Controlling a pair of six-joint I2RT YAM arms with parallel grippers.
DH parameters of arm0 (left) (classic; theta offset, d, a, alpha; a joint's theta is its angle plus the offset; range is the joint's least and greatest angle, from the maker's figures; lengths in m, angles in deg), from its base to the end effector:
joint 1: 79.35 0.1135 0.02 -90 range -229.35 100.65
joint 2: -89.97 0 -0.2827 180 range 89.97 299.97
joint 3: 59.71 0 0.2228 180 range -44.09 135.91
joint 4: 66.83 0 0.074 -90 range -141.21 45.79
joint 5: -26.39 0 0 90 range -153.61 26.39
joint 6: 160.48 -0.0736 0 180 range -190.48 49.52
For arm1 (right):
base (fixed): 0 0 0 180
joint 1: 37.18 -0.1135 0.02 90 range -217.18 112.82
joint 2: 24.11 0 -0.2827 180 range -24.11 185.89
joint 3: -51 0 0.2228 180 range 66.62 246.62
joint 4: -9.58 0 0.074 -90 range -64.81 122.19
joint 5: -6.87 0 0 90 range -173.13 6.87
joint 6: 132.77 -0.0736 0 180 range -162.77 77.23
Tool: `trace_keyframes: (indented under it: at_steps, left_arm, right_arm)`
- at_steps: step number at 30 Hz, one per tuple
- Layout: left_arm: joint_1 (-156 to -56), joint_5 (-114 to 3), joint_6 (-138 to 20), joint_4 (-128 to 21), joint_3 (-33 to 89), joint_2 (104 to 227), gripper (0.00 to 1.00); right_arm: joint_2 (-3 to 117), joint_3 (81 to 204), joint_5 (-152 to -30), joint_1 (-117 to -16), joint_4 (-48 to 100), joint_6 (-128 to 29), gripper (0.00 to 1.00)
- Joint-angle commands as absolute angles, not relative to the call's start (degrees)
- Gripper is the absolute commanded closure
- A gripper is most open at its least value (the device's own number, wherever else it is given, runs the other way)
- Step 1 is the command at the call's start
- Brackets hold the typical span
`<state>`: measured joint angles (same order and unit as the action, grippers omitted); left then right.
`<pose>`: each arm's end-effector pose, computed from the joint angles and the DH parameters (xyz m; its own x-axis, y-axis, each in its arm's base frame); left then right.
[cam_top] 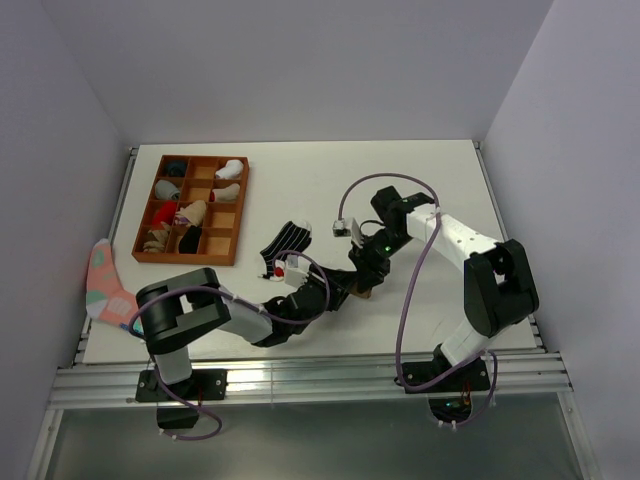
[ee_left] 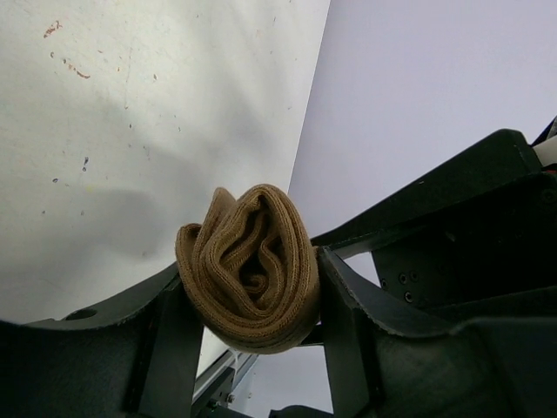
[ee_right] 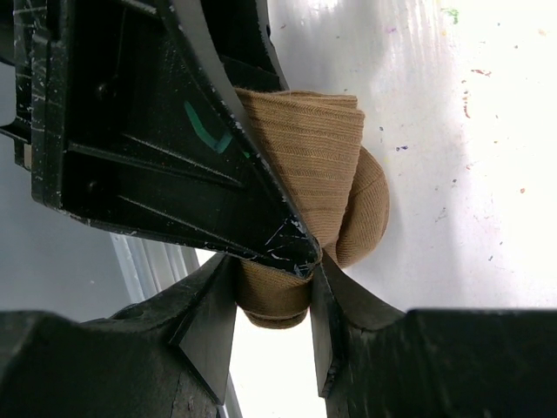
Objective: Roll the socks
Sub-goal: Pick up the sock at the center of the board.
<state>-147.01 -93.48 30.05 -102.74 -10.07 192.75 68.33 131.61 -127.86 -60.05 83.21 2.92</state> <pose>0.1661 -0.3078 0.1701 -0.5902 -0.8067 0.0295 -0.2242 0.1287 -0.9660 0.2195 0.1488 0.2244 -0.4073 -0.7235 -0.5573 -0.8860 0.1649 0.4334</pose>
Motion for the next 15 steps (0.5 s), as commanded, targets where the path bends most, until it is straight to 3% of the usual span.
trace_keyframes:
  at_steps: [1,8,15]
  left_arm:
    - [-145.8,-97.7,29.0,-97.0,-7.8,191.5,0.47]
    - [-145.4,-97.7,27.8,-93.0,-5.8,190.3,0.54]
    - [-144.7,-97.4,25.7,-92.1,-5.7,188.9,0.87]
  right_arm:
    - [64.9,133.6,-139.4,-63.4,93.5,5.0,0.82]
    - [64.0,133.4,-139.0,-65.7,97.3,8.9,0.83]
    - [62.6,132.4,-137.3,-67.1,95.1,6.3,0.8]
